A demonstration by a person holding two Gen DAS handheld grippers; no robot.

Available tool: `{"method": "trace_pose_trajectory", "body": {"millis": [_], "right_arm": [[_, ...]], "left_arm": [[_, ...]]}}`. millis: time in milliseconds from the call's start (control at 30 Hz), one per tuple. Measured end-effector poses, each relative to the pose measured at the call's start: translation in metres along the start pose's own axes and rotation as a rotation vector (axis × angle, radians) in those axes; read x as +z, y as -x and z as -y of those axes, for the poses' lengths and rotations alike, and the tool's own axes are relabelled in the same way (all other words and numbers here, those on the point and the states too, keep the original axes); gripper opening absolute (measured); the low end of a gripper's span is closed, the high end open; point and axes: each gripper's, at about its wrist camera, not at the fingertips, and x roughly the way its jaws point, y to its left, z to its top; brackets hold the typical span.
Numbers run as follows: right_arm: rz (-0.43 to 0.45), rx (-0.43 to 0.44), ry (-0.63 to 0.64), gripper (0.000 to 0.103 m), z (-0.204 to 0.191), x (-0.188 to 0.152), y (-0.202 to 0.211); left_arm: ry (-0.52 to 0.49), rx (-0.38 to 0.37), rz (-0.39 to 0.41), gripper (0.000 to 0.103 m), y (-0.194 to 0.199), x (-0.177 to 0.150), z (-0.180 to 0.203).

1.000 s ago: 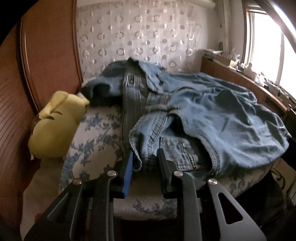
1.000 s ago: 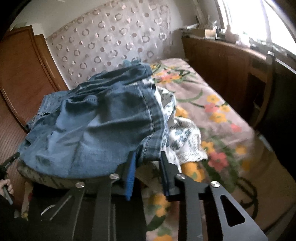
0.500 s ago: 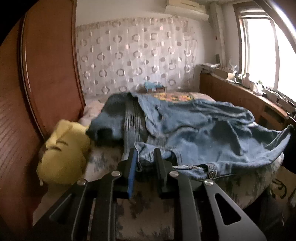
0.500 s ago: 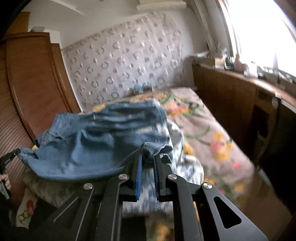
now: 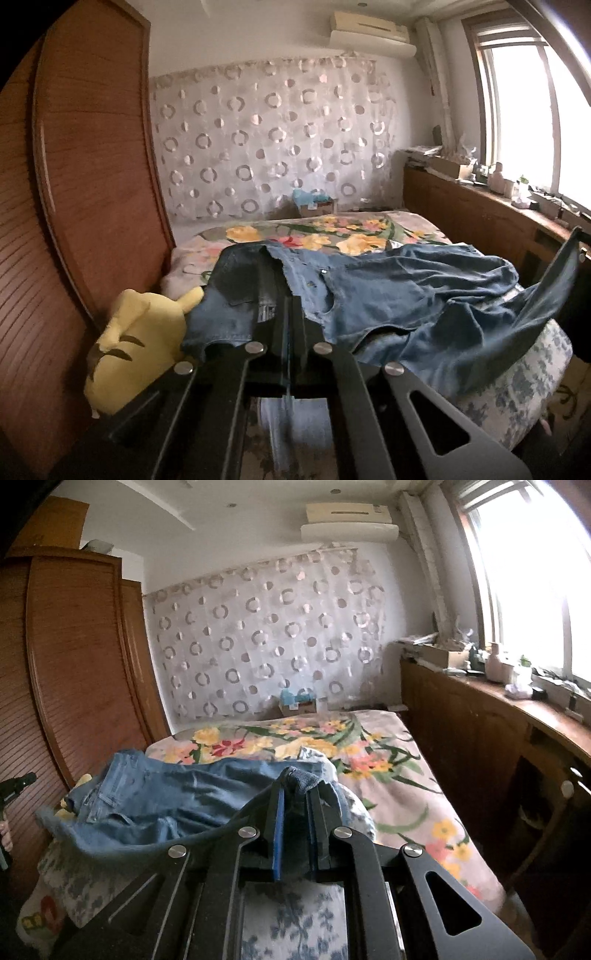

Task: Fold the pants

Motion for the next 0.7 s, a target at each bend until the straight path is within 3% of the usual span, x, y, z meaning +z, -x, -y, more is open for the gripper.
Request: {"method": "trace_pose_trajectory", "body": {"millis": [100, 200, 300, 400, 500, 700], "right_arm": [[-0.017, 0.002, 0.037, 0.010, -0.005, -0.003, -0.016], [-0.044, 0.009, 0.055, 0.010, -0.009, -0.012, -0.027], [-0.063, 0.009, 0.055, 0.010, -0.008, -0.017, -0.034], [-0.088, 0.006, 0.040, 0.010, -0.005, -0.025, -0.036], [-0.106, 0.006, 0.028, 0.010, -0.003, -0.024, -0.039], [-0.114, -0.006, 0.030, 0.010, -0.005, -0.014, -0.030]], "left_arm": [[-0.022, -0.004, -0.039, 0.000, -0.011, -0.006, 0.001], [-0.008, -0.068, -0.102, 0.000, -0.010, -0.026, -0.002], [-0.009, -0.076, -0.145, 0.000, -0.004, -0.048, -0.001], [-0.011, -0.115, -0.228, 0.009, -0.004, -0.078, 0.001], [-0.019, -0.131, -0.278, 0.040, -0.003, -0.099, 0.003], [0.027, -0.146, -0.313, 0.043, -0.002, -0.121, -0.007]]}}
